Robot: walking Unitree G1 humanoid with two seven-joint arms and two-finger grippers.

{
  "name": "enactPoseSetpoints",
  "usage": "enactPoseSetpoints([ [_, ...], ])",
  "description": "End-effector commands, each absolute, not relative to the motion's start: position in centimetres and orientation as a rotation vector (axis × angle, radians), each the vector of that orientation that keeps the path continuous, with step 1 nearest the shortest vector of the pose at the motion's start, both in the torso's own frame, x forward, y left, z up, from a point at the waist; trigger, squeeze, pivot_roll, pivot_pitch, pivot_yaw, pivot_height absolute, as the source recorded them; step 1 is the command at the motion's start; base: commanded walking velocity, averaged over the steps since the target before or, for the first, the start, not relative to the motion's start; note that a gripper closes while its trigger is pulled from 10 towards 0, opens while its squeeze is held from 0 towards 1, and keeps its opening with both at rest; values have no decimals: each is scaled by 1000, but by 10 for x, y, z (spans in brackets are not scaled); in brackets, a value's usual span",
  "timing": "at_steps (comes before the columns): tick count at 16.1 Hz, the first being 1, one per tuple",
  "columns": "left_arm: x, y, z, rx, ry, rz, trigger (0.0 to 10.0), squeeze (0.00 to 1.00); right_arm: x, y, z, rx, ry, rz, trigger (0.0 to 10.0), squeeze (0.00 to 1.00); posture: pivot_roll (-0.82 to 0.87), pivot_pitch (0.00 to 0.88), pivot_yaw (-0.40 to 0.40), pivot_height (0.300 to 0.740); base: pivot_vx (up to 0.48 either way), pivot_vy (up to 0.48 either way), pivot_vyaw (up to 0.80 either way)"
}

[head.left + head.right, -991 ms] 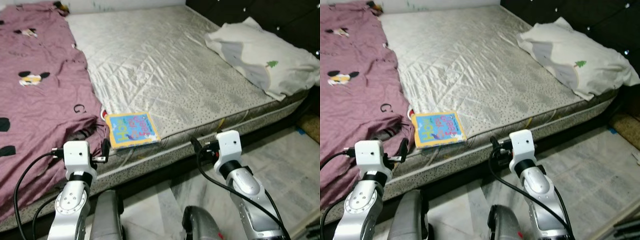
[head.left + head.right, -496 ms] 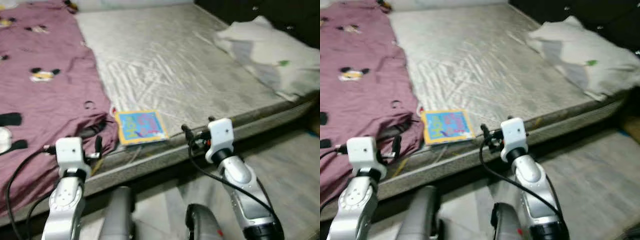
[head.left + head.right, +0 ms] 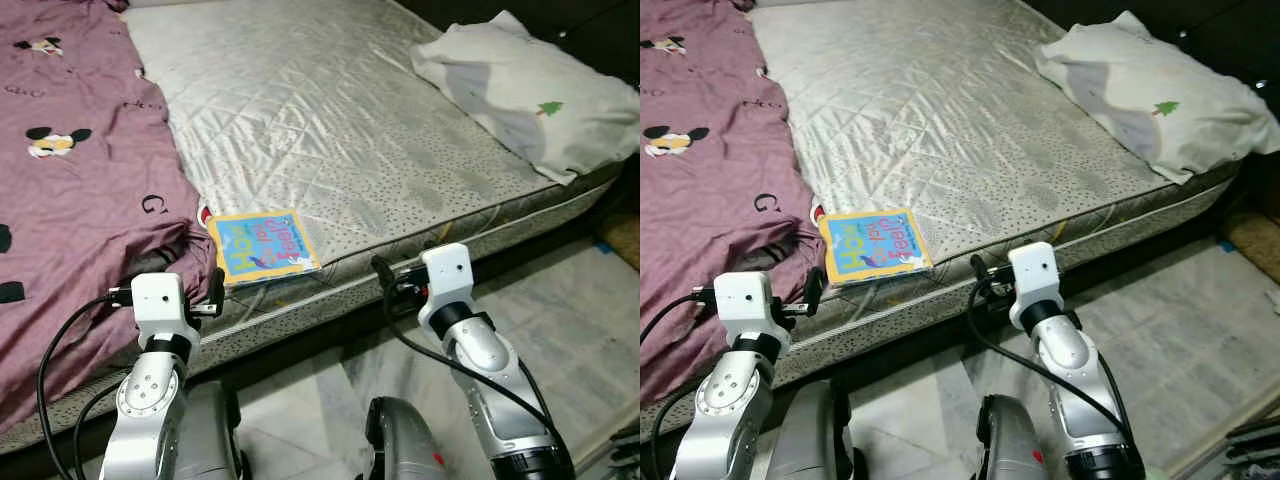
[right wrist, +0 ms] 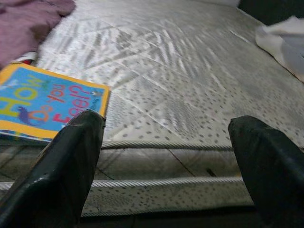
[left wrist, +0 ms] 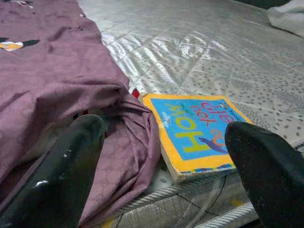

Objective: Clean up the room

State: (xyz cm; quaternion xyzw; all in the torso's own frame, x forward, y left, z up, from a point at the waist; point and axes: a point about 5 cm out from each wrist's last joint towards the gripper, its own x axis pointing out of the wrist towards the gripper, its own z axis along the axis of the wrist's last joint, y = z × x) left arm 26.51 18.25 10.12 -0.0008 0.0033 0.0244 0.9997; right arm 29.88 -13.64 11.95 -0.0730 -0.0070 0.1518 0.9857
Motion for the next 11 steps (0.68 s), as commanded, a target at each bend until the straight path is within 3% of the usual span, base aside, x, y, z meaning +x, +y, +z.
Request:
enactPoseSetpoints([
  [1, 262, 185, 98, -4, 16, 52, 10000, 0, 297, -134, 121, -151, -27, 324, 10000, 0, -38, 164, -65, 570, 0, 0, 581],
  [4, 262, 185, 98, -8, 17, 47, 10000, 0, 298, -133, 121, -147, -30, 330, 10000, 0, -39, 165, -63, 570, 0, 0, 687],
  [11, 263, 184, 98, -11, 20, 38, 10000, 0, 298, -136, 118, -145, -18, 325, 10000, 0, -38, 164, -64, 570, 0, 0, 0],
])
